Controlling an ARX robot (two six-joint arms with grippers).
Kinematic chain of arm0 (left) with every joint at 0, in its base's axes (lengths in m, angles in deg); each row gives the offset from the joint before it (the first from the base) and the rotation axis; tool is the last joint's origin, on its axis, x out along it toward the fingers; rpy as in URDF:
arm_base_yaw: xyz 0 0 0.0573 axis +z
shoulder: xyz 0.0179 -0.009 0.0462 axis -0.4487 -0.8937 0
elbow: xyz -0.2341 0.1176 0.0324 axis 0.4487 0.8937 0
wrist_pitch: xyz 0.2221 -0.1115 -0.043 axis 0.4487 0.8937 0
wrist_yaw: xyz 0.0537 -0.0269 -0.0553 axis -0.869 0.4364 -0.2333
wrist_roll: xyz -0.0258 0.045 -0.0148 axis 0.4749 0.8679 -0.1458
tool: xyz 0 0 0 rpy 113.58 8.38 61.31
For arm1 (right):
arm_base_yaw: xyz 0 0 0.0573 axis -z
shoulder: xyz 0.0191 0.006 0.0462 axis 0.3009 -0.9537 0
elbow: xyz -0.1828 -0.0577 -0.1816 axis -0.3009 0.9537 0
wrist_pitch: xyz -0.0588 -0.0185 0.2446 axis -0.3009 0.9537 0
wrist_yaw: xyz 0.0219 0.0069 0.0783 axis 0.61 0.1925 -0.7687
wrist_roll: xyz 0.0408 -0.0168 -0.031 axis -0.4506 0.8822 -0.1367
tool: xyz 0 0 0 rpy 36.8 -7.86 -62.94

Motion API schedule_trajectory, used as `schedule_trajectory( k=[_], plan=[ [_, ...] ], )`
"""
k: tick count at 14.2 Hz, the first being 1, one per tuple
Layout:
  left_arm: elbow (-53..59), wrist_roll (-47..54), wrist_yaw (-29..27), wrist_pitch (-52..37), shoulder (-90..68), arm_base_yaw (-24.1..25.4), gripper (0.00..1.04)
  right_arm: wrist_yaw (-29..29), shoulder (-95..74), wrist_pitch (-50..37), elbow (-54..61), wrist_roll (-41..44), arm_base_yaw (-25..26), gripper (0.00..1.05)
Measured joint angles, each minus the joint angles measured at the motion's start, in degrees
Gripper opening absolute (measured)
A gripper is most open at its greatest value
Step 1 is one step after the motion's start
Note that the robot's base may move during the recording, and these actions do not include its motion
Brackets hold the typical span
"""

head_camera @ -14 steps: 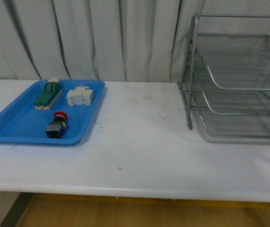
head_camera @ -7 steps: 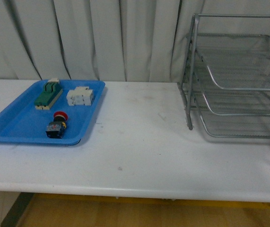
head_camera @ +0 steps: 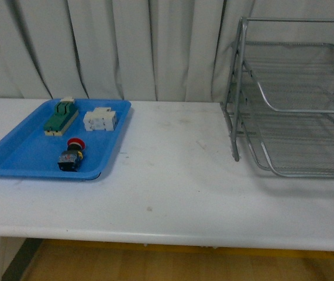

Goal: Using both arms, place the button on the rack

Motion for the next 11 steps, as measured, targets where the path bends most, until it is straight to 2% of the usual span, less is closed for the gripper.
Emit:
schedule_trajectory(
  k=[5,6,9,11],
  plan=[
    [0.0,0.0,-0.02,-0.02,0.0,0.0,0.98,-4.04,1.38,-0.85,6.08,2.32,3.43,0.04],
    [0.0,0.0,-0.02,0.0,0.0,0.0,0.98,-4.26,1.77,-0.22,6.29,3.69,3.76,0.12],
    [0.0,0.0,-0.02,-0.02,0.0,0.0,0.98,-4.59,2.01,1.36,6.78,6.36,5.03,0.5],
    [0.0,0.02,0.0,0.0,0.0,0.0,0.98,-3.58,3.02,2.29,7.3,6.43,5.62,0.81]
  ],
)
